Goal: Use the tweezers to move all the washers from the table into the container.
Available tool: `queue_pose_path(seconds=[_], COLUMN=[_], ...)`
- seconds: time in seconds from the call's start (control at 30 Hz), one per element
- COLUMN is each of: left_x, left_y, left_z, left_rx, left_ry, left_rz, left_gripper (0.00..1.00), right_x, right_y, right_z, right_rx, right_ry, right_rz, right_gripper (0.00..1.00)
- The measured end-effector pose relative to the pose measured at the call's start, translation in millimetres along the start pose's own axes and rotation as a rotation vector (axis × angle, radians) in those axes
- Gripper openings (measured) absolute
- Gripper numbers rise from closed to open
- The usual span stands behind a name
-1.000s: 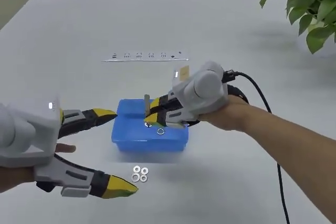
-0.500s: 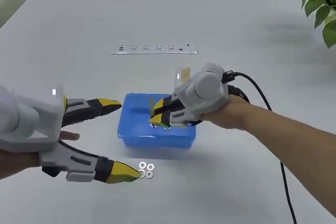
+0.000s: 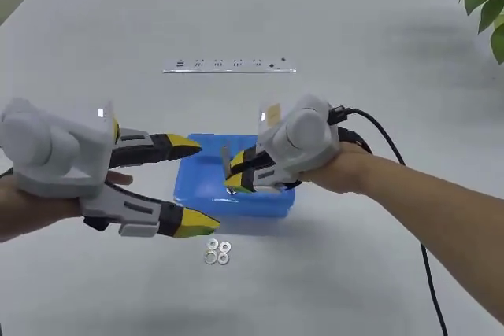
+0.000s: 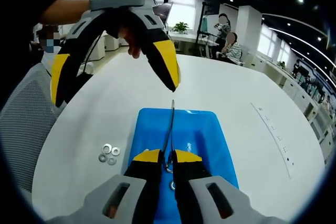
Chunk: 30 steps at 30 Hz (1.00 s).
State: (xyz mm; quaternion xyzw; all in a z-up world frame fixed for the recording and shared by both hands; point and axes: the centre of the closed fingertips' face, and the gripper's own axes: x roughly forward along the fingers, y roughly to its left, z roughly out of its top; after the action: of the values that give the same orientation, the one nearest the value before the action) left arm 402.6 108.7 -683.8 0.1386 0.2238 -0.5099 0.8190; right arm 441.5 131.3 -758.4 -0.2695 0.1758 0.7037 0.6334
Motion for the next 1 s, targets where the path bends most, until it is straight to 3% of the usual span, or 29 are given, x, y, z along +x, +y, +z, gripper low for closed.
queue_pose_path(seconds=[0.43,0.8,1.0], left_x=[17.5,27.9,28.5], left_y=[25.8,32.6,33.9], left_z=[3.2,-0.4,1.2], left_rx=[0.057,0.076,0.081], left_ry=[0.017,0.044,0.038], left_rz=[0.007,-0.011,-0.015], left_gripper=[0.31,0.15,0.09], right_x=[-0.3,-0.4,0.2], right_y=[0.1,0.5,0.6], right_z=[-1.5,-1.9,-1.6], right_rx=[-0.006,-0.012,-0.013], right_ry=[0.004,0.006,0.005], right_rz=[0.001,0.005,0.006], right_gripper=[0.09,0.09,0.09])
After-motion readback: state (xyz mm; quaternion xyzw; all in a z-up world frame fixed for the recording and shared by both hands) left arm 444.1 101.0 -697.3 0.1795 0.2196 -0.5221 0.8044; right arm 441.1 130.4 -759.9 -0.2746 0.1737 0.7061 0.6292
